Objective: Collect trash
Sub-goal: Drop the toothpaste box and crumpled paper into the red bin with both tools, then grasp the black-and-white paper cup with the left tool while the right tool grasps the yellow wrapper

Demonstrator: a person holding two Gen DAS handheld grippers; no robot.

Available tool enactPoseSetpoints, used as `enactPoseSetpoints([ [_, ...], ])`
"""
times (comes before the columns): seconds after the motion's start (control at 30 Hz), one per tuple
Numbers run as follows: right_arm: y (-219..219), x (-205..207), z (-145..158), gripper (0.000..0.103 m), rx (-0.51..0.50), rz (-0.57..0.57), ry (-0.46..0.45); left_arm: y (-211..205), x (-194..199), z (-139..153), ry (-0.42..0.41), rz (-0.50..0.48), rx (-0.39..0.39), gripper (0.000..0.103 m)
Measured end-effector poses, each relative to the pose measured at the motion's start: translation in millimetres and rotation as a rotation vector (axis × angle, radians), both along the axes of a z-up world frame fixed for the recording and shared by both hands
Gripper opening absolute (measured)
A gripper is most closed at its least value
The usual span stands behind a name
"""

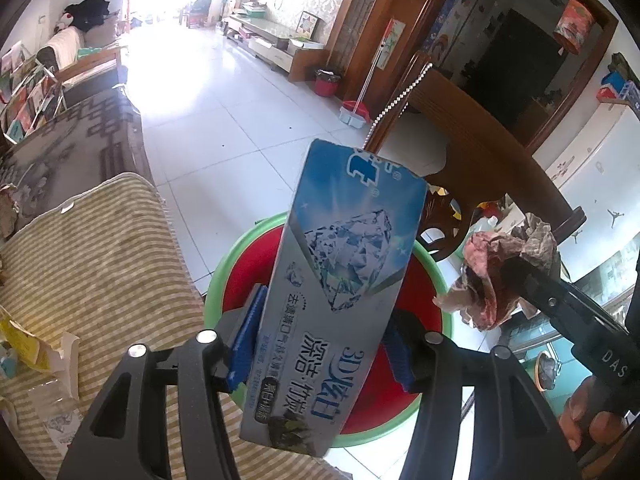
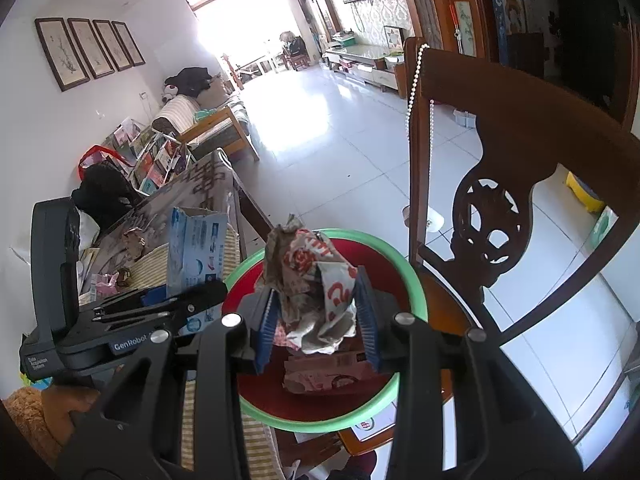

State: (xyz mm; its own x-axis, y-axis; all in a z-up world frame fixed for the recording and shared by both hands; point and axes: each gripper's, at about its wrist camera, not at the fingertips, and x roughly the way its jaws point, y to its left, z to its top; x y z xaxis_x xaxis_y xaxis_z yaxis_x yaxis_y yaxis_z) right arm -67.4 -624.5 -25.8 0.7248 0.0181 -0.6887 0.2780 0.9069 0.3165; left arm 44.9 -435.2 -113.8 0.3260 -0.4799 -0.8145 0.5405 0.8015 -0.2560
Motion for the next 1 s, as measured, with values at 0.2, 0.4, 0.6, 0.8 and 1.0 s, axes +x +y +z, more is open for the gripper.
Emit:
enactPoseSetpoints([
  [0.2,-0.1,1.7,-1.1,0.054,0.011,-0.016,0.001,15.4,0.3,9.6,-0.031,0.031,-0.009,0.072],
  [0.4,12.8,12.0,-2.7,0.065,-0.005,-0.004,0.008,41.9,-5.2,20.7,-0.069,0.057,-0.011,0.072],
  [0.6,25.8,21.6,-5.7,0.081,0.016,-0.023,0.020,90.4,-6.6,22.9,-0.086,0.126,-0.001,0.072],
  [0.8,72.5,36.5,-1.8,0.081,-0.006,0.048,0.025,150.9,-5.1,22.0,-0.089,0.222,-0.005,0.072],
  [1.0,137.7,52.9,-1.6,0.081,-0.022,0.122,0.044,245.5,-0.1,16.0,-0.082,0.369,0.001,0.072],
])
